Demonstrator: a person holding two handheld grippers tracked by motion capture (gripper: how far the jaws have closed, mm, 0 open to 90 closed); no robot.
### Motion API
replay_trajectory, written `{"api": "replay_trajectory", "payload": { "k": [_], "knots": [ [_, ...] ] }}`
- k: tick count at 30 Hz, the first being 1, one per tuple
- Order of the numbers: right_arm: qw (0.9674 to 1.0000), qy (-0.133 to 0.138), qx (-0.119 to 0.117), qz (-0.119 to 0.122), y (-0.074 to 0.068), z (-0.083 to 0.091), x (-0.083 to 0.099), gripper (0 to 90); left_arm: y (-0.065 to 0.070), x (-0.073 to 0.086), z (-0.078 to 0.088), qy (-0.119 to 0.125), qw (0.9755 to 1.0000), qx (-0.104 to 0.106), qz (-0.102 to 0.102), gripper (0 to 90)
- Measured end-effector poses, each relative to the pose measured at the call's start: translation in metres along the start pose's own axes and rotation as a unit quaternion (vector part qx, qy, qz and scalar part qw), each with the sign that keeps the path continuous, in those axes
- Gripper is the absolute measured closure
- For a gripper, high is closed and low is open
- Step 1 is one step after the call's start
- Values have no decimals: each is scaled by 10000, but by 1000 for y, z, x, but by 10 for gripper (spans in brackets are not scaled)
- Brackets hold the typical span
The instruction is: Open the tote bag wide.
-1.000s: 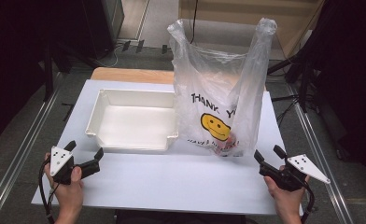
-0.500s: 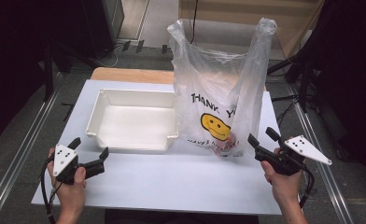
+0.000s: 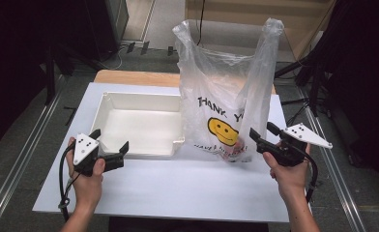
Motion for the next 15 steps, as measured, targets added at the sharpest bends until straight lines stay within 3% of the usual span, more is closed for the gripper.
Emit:
{"api": "replay_trajectory", "payload": {
  "k": [3,5,9,10,12,15],
  "knots": [
    [10000,-15,-30,-64,0,-3,-3,402,5,-1,-7,-53,10000,68,11,30],
    [9998,-52,-105,-141,1,-6,-3,453,15,-3,-20,-154,9997,211,12,33],
    [9996,-160,-141,-159,2,-9,1,686,26,-7,-31,-200,9992,340,30,34],
    [9996,-181,-94,-170,3,-9,3,775,31,-11,-37,-152,9993,326,115,37],
    [9995,-258,28,-196,4,-9,5,850,37,-17,-43,-69,9992,322,246,53],
    [9994,-331,38,-130,5,-8,9,894,47,-26,-53,9,9985,395,369,58]
  ]
}}
Point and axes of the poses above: each handheld gripper's, and its own axes: z roughly backward along the jaws, x roughly out of its underside, y roughly to its right, the point moved 2 cm from there along -z, roughly forward along the jaws, and after that the axes turned 12 degrees about y, right-handed, at the moved point
